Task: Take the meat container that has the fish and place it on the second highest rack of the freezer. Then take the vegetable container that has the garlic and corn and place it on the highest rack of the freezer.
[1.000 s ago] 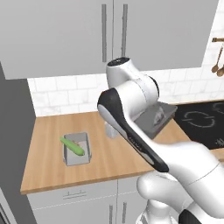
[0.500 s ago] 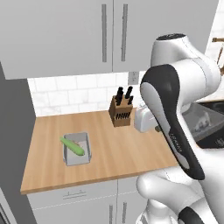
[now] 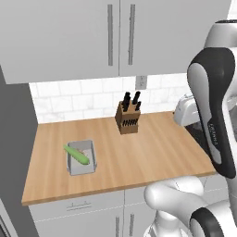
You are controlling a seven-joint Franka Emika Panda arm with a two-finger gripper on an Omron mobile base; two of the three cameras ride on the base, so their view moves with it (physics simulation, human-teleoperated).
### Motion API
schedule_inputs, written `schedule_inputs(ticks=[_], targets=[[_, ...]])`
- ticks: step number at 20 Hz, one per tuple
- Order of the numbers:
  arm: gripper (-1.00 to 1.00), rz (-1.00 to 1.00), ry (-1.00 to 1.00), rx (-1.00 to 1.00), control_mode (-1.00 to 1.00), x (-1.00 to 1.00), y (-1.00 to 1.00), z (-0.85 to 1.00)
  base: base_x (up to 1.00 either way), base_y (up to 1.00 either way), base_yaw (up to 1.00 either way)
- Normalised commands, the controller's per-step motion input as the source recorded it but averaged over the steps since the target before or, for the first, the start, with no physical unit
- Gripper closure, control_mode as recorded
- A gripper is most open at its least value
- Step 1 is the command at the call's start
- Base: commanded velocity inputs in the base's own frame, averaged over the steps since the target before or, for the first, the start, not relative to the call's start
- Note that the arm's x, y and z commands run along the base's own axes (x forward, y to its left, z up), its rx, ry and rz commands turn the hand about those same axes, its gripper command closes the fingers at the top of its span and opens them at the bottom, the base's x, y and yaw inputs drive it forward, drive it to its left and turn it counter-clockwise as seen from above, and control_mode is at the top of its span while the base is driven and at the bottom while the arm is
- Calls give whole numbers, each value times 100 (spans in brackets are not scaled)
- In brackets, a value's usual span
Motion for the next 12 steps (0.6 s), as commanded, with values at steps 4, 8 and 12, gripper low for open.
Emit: schedule_inputs(ticks=[4,8,12], targets=[[100,0,0,0,-100,3,-23,-2,0,0,0],[100,0,0,0,100,0,0,0,-20,-18,0],[100,0,0,0,100,0,0,0,-65,-31,0]])
